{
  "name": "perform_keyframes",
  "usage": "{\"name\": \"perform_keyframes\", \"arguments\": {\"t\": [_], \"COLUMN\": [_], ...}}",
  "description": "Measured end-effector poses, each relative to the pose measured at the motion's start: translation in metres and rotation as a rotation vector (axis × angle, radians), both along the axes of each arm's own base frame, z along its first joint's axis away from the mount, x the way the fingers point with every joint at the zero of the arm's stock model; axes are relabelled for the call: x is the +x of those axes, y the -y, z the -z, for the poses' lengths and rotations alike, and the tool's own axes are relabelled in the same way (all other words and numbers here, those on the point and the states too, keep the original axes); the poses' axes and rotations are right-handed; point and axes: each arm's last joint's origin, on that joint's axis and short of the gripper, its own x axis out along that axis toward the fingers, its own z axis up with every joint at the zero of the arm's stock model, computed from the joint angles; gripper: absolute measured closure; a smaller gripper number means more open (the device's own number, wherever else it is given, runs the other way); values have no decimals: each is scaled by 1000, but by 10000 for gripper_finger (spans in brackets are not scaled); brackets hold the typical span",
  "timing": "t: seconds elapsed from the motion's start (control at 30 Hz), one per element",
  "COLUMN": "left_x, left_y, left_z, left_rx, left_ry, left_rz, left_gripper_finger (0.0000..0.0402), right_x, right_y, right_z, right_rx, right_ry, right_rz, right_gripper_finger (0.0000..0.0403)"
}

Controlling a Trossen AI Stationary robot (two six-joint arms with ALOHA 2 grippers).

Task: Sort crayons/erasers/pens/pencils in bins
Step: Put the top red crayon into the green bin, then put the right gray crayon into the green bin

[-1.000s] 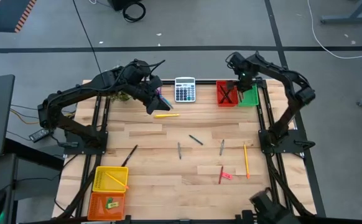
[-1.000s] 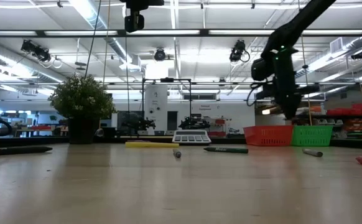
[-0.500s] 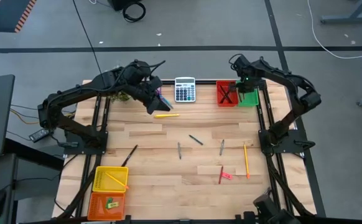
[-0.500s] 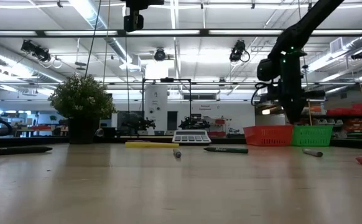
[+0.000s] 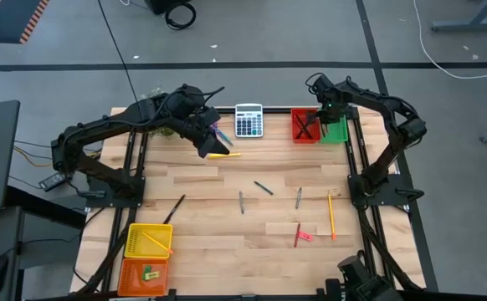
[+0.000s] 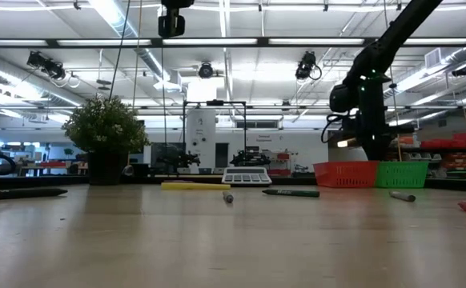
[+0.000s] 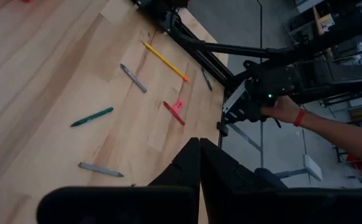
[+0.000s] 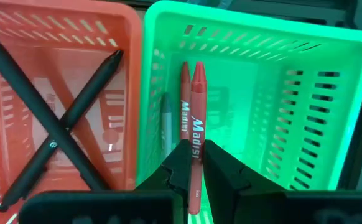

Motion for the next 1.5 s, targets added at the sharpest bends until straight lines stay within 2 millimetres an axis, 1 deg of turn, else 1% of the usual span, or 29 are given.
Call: {"name": "perform_keyframes", "arguments": {"t": [0.13,0.27,0.37,0.5,0.67,0.87,1.0,1.2,1.4,1.5], "left_x": [0,0,0,0,0,0,1,1,1,1], "left_y": [0,-1,-1,-1,-1,0,1,2,2,2], "left_z": [0,0,0,0,0,0,0,0,0,0], "left_rx": [4,15,21,8,7,1,0,-8,-8,-10], "left_ry": [-1,-6,-8,-13,-13,-15,-15,-18,-18,-19], "left_rz": [-6,-24,-34,-43,-44,-42,-38,-41,-41,-42], "left_gripper_finger": [395,384,380,389,395,379,384,395,379,378], "right_x": [0,3,2,0,2,1,2,2,2,1], "right_y": [0,-3,-8,-13,-13,-12,-13,-13,-13,-14], "right_z": [0,1,8,17,20,22,22,22,22,22], "right_rx": [0,18,44,67,40,18,14,15,16,31], "right_ry": [2,15,6,-11,3,-11,-16,-16,-15,-11], "right_rz": [-4,-17,-11,-26,-20,-16,-17,-15,-15,-17], "right_gripper_finger": [362,362,362,362,362,362,362,344,319,312]}}
